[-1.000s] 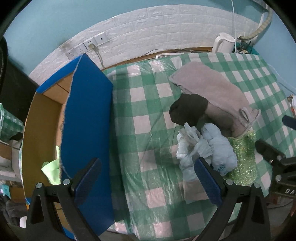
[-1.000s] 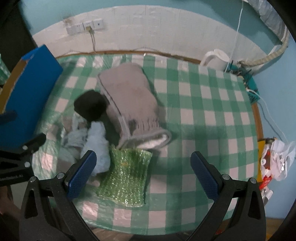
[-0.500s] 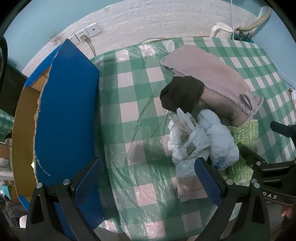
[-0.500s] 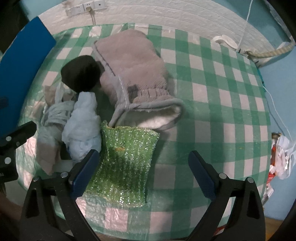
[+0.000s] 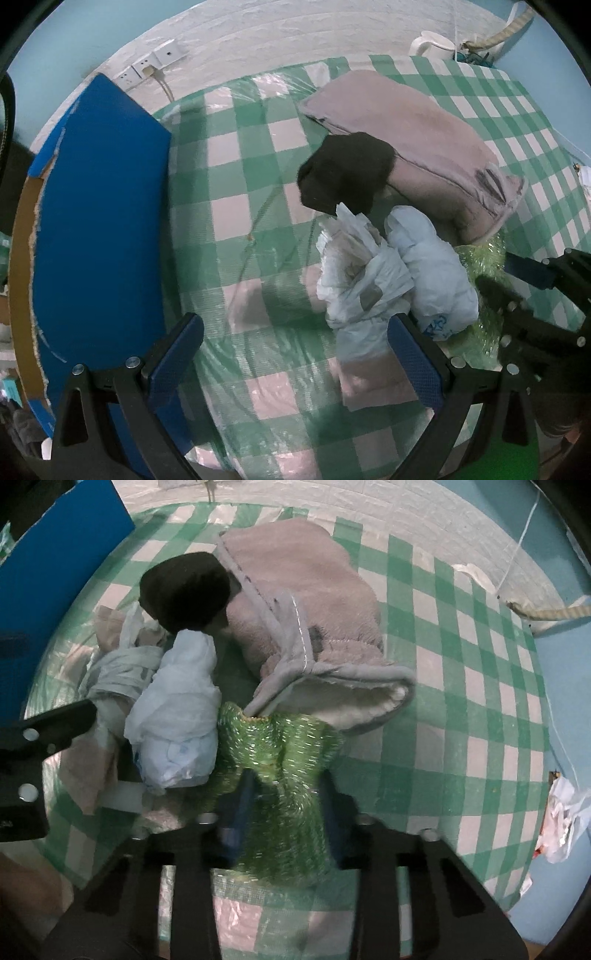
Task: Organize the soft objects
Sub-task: 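Reach the right tool to the green mesh scrubber while the left reaches the white bag bundle, then close the right tool on the green scrubber while the left grips the white bag bundle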
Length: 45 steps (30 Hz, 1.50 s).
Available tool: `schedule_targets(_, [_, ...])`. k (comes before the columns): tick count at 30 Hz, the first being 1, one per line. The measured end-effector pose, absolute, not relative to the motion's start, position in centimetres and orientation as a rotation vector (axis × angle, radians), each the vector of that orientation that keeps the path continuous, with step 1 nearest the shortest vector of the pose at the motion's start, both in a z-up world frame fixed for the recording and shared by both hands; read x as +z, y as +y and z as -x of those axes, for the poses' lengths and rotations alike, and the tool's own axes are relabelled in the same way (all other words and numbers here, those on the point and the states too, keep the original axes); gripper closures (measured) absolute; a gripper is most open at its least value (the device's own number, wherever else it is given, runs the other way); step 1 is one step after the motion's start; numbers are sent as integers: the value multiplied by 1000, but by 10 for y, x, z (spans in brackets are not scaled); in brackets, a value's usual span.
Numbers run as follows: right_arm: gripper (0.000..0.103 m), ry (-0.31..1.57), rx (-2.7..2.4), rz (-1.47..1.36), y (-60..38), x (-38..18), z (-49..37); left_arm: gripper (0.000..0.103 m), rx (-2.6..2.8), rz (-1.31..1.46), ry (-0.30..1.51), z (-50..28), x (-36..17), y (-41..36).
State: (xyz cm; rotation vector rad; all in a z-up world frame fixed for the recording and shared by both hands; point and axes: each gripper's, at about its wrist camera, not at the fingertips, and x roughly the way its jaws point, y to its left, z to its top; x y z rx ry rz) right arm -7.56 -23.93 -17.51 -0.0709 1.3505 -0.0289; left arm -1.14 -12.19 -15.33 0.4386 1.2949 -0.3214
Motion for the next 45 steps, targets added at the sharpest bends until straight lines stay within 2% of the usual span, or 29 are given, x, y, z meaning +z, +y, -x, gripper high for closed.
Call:
schedule_targets(2, [86, 1346, -36, 69, -243, -170, 76, 2, -339, -434, 1307, 12, -155, -126])
schedule_targets(5, [92, 1344, -50, 58, -246, -163, 76, 3, -376, -428, 1304, 14, -154, -132])
schedule_targets(14, [92, 1346, -27, -79, -279, -151, 73, 3, -397, -465, 1316, 18, -163, -145])
schedule_targets(15, [91, 1351, -15, -114, -283, -153, 74, 3, -394, -466, 1325, 18, -167, -145])
schedule_targets(16, [80, 1356, -11, -129, -284, -154, 73, 3, -392, -467, 1328, 20, -168, -145])
schedule_targets(17, [62, 1362, -18, -134, -286, -157, 76, 3, -389, -472, 1332, 19, -170, -146])
schedule_targets(19, [41, 1359, -26, -117, -292, -160, 74, 6, -384, -482, 1338, 17, -173, -145])
schedule_targets(26, [40, 1350, -17, -102, -293, -164, 76, 44, -404, -479, 1385, 12, -186, -147])
schedule_targets(30, [40, 1361, -12, -99, -292, -169, 71, 56, -396, -488, 1384, 8, -189, -141])
schedule_targets(39, [40, 1384, -23, -68, -288, -180, 59, 64, -406, -462, 1368, 2, -183, -128])
schedule_targets(45, [40, 1377, -20, -49, -273, -189, 58, 65, -396, -488, 1320, 5, -171, -124])
